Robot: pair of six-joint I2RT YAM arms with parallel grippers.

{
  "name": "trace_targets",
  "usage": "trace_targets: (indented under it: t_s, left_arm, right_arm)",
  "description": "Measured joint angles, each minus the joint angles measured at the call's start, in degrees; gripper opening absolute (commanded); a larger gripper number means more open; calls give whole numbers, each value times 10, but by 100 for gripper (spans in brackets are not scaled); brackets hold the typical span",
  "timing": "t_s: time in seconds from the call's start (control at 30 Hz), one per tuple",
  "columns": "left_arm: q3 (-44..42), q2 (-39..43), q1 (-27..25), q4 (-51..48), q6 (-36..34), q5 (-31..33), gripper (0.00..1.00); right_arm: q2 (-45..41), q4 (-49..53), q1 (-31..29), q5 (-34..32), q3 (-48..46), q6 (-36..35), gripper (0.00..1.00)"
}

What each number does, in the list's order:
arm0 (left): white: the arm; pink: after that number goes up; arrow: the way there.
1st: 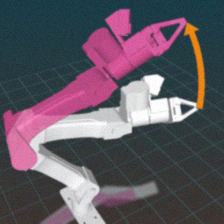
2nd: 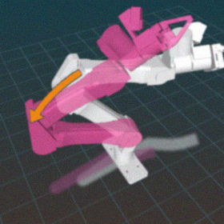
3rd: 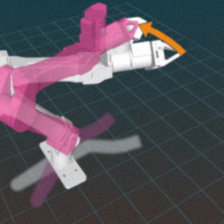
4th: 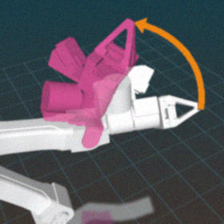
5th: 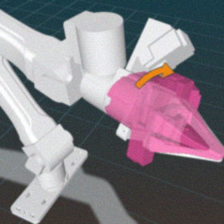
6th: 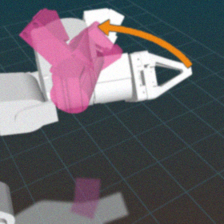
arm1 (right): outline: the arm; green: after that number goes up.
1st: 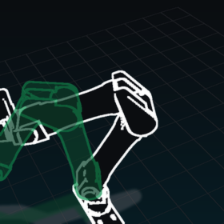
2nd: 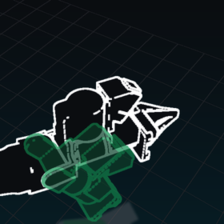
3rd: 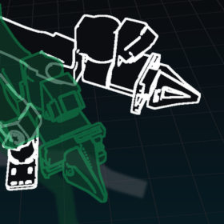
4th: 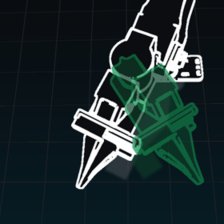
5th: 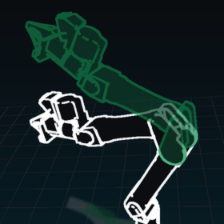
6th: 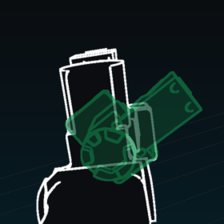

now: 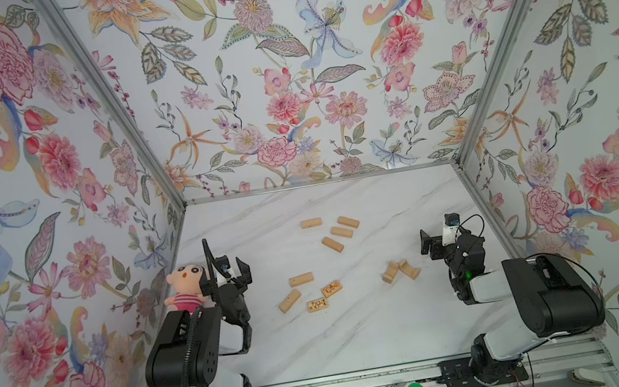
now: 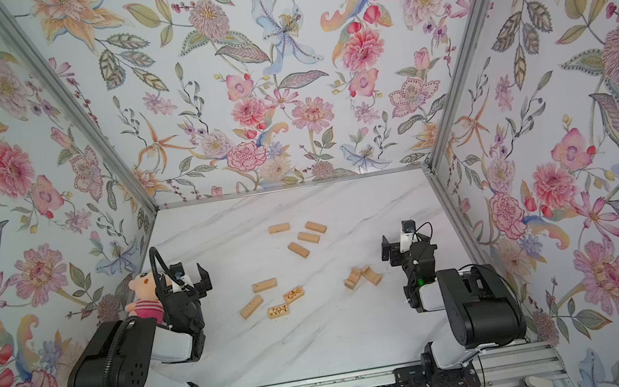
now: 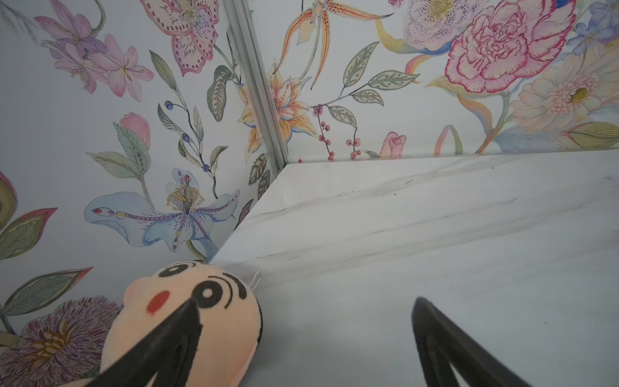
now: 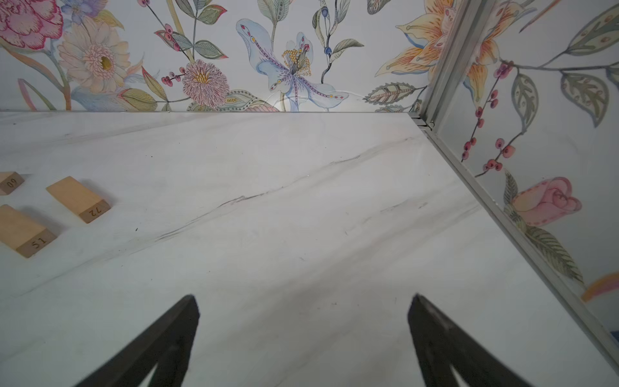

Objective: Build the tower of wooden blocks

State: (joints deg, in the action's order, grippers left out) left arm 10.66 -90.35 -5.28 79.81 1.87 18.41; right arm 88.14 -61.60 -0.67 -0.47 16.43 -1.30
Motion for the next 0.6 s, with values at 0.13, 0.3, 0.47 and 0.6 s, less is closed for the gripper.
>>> trace_targets:
  t_s: [0.13,0.3,0.47,0.6]
  left_arm:
    - [0,0,0,0,0,0,99]
    - [0,0,0,0,0,0,99]
    - [0,0,0,0,0,0,99]
    - [0,0,0,0,0,0,99]
  right_arm:
    - [0,0,-1,-2,0,0,99]
    - [0,0,-3,-4,0,-3,99]
    - [0,0,-4,-4,0,-4,99]
    - [0,0,-4,-4,0,-4,99]
